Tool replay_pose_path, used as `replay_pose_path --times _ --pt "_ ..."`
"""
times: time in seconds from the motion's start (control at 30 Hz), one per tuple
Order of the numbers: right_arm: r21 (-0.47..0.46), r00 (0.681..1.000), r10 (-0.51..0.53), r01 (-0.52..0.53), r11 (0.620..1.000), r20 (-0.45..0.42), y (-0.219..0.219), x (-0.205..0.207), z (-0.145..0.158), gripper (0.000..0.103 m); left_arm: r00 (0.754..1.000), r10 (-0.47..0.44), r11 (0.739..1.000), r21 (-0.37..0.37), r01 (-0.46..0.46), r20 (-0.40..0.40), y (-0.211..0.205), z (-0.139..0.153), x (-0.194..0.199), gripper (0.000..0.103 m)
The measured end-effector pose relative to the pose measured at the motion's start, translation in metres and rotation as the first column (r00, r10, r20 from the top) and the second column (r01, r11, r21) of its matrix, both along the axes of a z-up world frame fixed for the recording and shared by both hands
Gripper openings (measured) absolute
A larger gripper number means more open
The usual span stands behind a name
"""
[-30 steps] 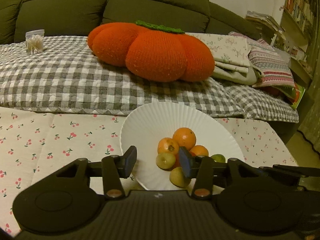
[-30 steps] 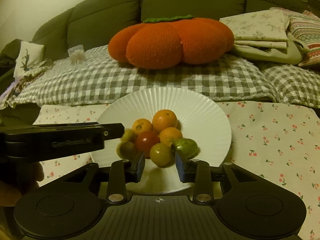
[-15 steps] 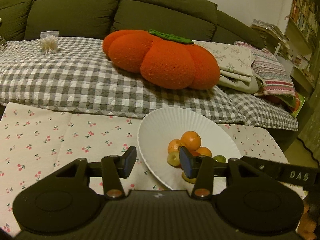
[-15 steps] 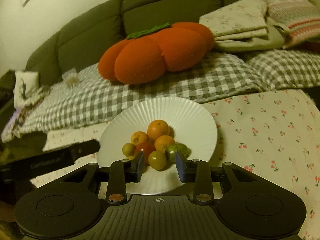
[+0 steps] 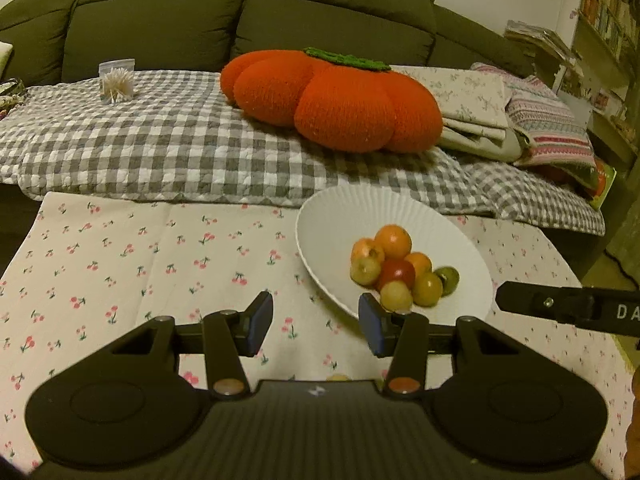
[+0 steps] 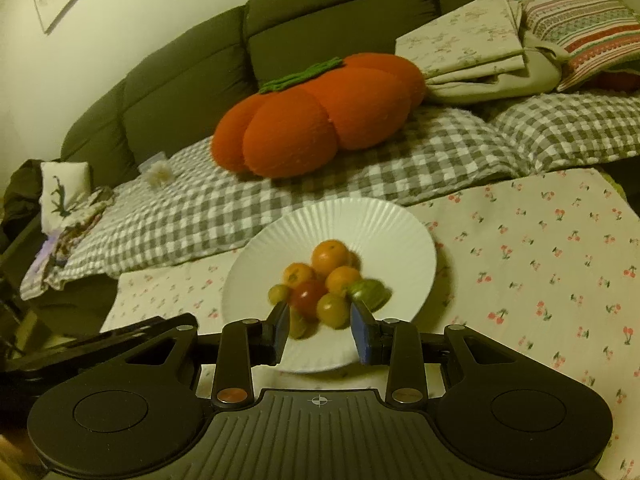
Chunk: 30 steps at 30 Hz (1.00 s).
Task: Organize fruits
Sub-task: 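Move both open tools back to the last yellow and green fruits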
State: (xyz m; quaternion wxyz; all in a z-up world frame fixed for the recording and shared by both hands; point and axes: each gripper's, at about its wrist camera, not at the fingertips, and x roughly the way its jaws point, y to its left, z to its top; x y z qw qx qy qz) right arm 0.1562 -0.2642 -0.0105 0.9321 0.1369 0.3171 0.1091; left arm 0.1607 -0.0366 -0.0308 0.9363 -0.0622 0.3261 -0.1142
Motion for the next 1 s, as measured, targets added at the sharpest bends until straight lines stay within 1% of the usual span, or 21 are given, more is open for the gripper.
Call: replay_pose_path --times 0.17,0.23,0.27,0.33,0.43,0.57,0.7,0.83,1.0 --pt "-0.007 0.999 0.044 -0.044 0.999 0.006 0.010 -0.015 0.004 0.033 1.000 0.001 0.999 0.041 -0.001 -0.006 -0.002 0.000 -0.015 0.047" --pt "-0.002 0.998 0.059 -0.059 0.998 0.002 0.013 -0.019 0.005 0.034 1.000 0.004 0.999 0.041 -0.003 -0.008 0.001 0.000 -0.020 0.053" --pt "0.002 0.998 0.064 -0.064 0.998 -0.002 0.014 -0.021 0.006 0.038 1.000 0.008 0.999 0.043 -0.008 -0.009 0.002 -0.001 -0.023 0.056" --pt "0.006 0.997 0.074 -0.074 0.997 -0.006 0.017 -0.024 0.007 0.042 1.000 0.011 0.998 0.055 -0.010 -0.013 0.004 -0.002 -0.028 0.057" --pt "0.007 0.996 0.092 -0.092 0.996 -0.021 0.023 -0.026 0.005 0.043 1.000 0.010 0.996 0.084 -0.007 -0.028 0.005 -0.006 -0.033 0.058" --pt "0.030 0.992 0.115 -0.114 0.993 -0.054 0.030 -0.026 -0.001 0.046 0.999 -0.004 0.994 0.105 0.009 -0.048 0.006 -0.012 -0.037 0.066" --pt "0.061 0.988 0.128 -0.123 0.991 -0.086 0.033 -0.025 -0.007 0.050 0.998 -0.019 0.992 0.123 0.026 -0.059 0.008 -0.018 -0.039 0.070" --pt "0.102 0.985 0.122 -0.110 0.989 -0.123 0.031 -0.022 -0.014 0.053 0.994 -0.069 0.987 0.141 0.081 -0.085 0.006 -0.029 -0.039 0.071" --pt "0.142 0.979 0.110 -0.086 0.986 -0.170 0.027 -0.018 -0.023 0.055 0.988 -0.129 0.969 0.202 0.143 -0.085 -0.005 -0.042 -0.039 0.070"
